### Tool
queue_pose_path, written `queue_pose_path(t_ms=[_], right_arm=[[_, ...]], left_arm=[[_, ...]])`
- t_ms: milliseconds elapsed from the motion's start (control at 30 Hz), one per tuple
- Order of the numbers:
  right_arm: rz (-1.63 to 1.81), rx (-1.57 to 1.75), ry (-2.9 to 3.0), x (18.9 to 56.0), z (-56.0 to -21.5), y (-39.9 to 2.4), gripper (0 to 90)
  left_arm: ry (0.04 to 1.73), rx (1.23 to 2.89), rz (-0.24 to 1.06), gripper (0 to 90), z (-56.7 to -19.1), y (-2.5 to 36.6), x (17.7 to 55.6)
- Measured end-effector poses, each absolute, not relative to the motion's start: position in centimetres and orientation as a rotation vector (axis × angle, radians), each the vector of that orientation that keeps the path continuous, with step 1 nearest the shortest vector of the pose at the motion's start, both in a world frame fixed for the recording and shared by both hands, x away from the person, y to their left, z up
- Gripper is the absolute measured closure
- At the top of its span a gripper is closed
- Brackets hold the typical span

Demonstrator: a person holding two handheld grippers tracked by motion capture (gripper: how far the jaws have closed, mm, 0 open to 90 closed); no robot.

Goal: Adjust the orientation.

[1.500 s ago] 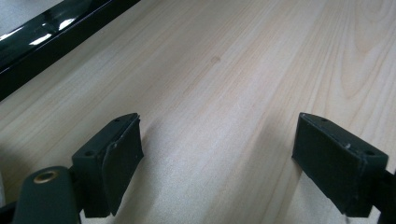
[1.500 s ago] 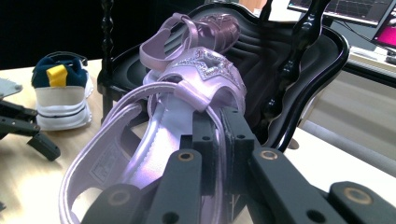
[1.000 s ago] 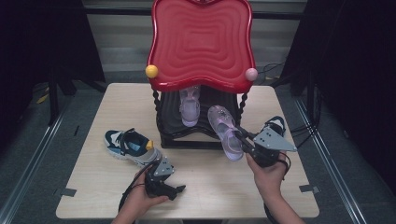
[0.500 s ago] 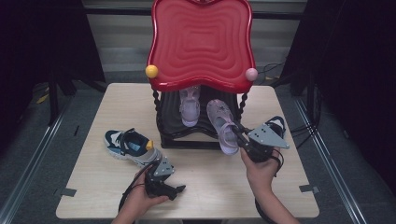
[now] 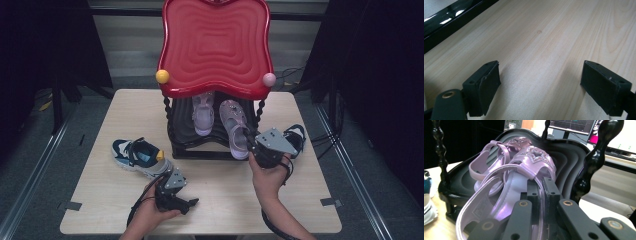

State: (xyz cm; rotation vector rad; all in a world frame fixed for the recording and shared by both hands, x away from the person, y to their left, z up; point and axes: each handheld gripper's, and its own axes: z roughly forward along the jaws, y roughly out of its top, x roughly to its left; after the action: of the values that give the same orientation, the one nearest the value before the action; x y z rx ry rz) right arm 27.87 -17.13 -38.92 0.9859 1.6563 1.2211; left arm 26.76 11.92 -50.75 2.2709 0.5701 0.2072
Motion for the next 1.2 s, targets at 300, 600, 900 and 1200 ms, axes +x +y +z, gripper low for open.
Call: queue_pose_path(t_ms=[300,600,900,1200], right_arm=[[1.199,1.021,1.622,28.6,-38.5,-16.5,85.1],[1.168,1.057,1.568,29.4,-38.4,-16.3,85.0],[1.161,1.080,1.533,30.3,-38.8,-16.1,85.0],[1.176,1.097,1.505,31.0,-38.8,-15.6,85.0]], left_arm=[[0.569,2.269,0.204,15.3,-50.8,11.9,26.8],[0.568,2.270,0.204,15.3,-50.8,11.9,26.8],[0.570,2.271,0.208,15.2,-50.8,11.9,26.8],[0.570,2.271,0.207,15.3,-50.7,11.9,26.8]])
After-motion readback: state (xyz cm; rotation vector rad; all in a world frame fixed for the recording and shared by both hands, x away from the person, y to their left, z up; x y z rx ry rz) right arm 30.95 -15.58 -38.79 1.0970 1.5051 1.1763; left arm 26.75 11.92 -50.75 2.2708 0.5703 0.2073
